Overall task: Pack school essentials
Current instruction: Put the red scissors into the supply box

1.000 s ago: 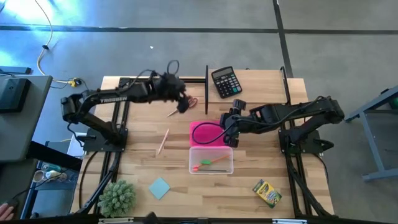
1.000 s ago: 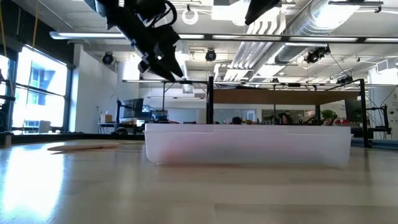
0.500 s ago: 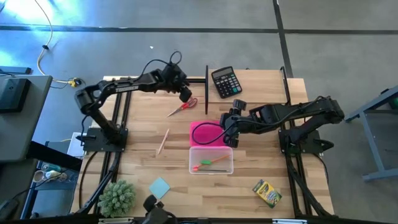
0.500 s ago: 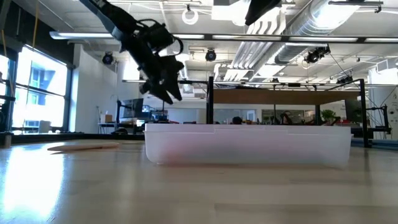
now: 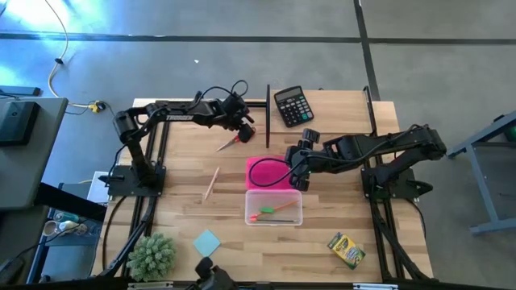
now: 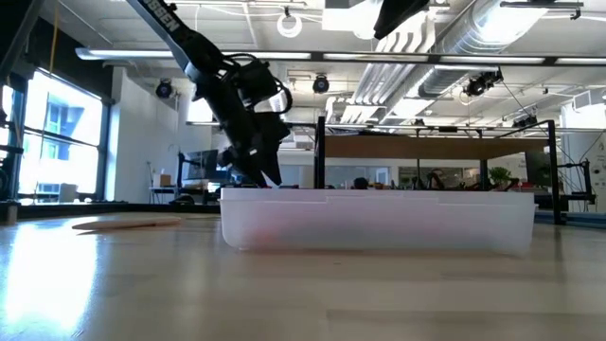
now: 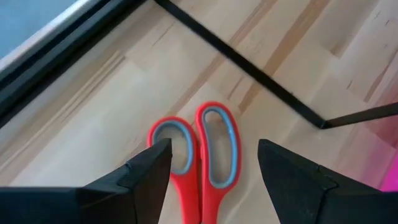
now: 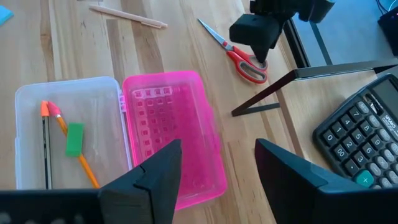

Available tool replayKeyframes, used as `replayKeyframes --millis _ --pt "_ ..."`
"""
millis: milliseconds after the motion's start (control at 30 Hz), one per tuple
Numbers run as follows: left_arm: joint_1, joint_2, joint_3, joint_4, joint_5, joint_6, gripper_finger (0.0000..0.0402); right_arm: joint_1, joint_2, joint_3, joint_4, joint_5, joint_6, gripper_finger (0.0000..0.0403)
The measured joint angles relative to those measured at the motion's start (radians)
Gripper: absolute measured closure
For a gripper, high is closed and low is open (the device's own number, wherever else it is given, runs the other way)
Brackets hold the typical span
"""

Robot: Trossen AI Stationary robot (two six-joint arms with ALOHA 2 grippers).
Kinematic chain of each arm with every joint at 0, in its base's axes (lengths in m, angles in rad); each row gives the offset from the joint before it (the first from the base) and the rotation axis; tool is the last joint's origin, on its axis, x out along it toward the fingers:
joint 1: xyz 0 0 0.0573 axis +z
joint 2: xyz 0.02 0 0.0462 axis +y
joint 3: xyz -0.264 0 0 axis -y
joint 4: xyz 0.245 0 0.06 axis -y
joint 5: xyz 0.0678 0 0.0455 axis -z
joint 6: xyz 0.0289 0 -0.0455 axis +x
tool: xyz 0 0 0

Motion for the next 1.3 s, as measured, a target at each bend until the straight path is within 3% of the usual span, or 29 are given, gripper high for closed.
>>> replayKeyframes --millis 667,1300 --pt "-0.009 0.003 0.001 -0.002 -0.007 -0.015 0.0174 0.000 0.000 0.000 0.000 0.000 0.003 0.0210" --pt "-0.010 0.084 0.000 0.011 -0.045 -0.015 0.0174 0.001 0.001 0.000 -0.003 -0.002 0.027 0.0210"
